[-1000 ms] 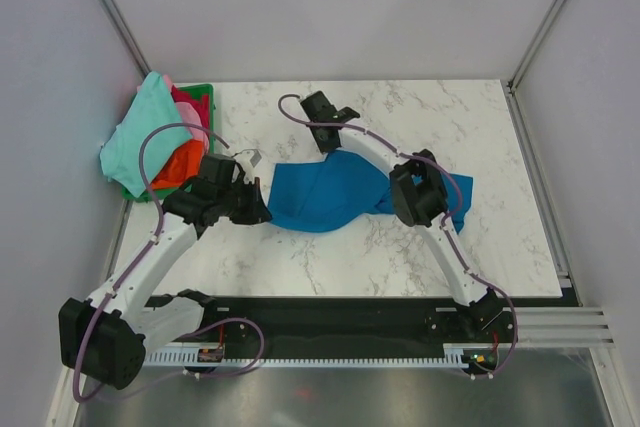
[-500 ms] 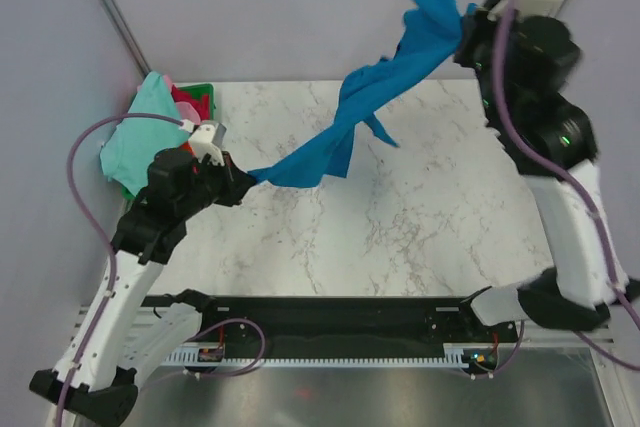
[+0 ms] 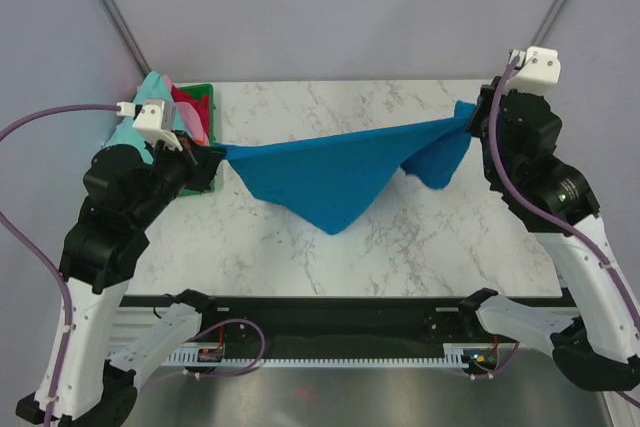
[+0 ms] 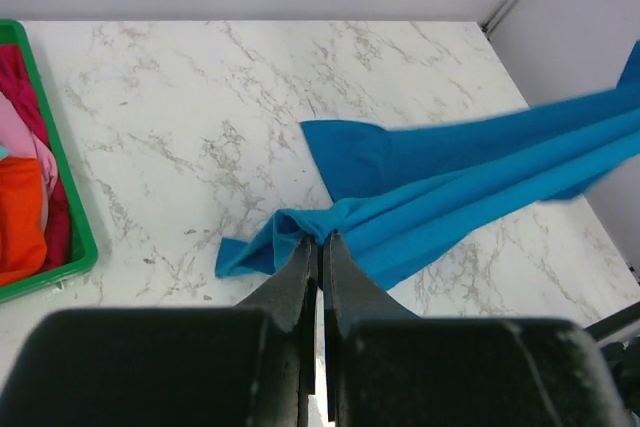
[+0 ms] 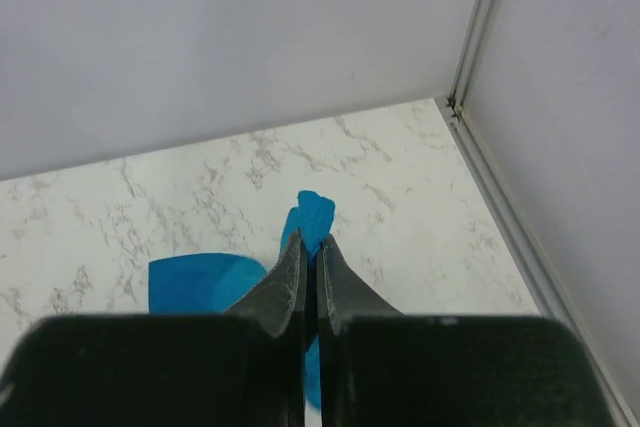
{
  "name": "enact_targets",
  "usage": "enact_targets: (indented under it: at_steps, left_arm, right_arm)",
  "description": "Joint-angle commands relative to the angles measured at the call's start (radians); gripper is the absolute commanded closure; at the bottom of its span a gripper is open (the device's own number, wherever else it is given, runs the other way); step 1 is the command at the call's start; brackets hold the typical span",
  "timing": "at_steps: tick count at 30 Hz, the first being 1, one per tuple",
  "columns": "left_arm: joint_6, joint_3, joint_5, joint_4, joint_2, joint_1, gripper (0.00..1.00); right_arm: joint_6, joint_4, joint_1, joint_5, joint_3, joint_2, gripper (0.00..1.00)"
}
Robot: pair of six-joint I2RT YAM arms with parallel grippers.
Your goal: Fold and stack the t-shirts
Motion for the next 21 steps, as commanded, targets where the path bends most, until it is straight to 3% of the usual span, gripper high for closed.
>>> enact_targets:
  at_steps: [1,14,17,20,21]
  left_arm:
    - [0.074,0.081,-0.081,-0.043,-0.004,0.012,0.98]
    - [0.286,0.228,-0.026,0.143,-0.142,0.011,0.98]
    - [0.357,0.275,0.035,0.209,-0.114,0.011,0.98]
    - [0.395,0.366,0.037,0.194,0.034,0.011,0.98]
    - [0.398,0.384,-0.036,0.188,0.092,0.012,0.98]
  right_arm:
    - [0.066,0.059,-0.014,0.099,-0.032,-0.167,0.98]
    - [0.080,0.112,-0.015,0.117,0.040,-0.437,0.99]
    - [-0.017,0.144,-0.023,0.077,0.133,-0.388,0.98]
    - [-0.109,0.112,-0.024,0.112,0.297,-0.188,0.89]
    - [-0.162,0.080,-0.026,0.137,0.340,-0.052,0.87]
